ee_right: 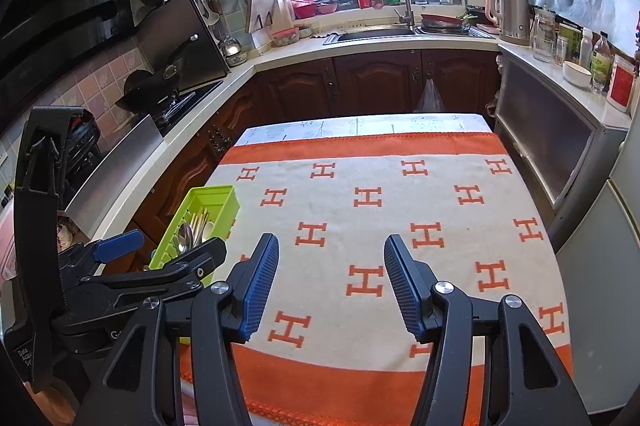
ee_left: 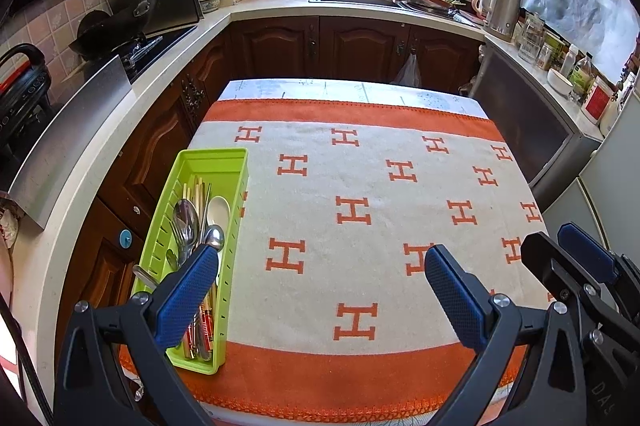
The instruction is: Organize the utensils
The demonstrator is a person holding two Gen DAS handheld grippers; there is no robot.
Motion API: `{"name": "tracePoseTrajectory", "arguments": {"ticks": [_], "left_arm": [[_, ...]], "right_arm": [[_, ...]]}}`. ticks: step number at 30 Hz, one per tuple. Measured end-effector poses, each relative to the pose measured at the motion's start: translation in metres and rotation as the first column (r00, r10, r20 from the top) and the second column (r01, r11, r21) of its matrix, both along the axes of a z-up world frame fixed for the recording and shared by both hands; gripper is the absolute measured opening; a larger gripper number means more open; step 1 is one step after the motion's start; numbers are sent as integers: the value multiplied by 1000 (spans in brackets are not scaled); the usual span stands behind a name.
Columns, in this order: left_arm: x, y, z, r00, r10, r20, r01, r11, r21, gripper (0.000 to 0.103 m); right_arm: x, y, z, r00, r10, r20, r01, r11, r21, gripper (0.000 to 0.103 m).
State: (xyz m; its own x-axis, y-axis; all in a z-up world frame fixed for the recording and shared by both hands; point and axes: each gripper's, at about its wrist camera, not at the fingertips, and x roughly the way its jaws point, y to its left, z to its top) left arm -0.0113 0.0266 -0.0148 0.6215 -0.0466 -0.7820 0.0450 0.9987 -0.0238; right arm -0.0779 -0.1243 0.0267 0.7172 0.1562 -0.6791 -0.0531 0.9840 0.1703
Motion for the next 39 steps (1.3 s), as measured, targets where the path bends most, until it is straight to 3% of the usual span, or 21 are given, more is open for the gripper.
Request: {"name": "tracePoseTrajectory", "arguments": {"ticks": [12, 39], "left_arm": [[-9, -3, 9, 999, -5, 50, 4, 1000, 14, 102], [-7, -5, 3, 1000, -12, 28, 11, 1000, 27, 102]], "right_arm": [[-12, -5, 4, 1000, -20, 24, 20, 1000, -1, 58], [-13, -13, -7, 999, -39, -7, 39, 999, 19, 60]]}}
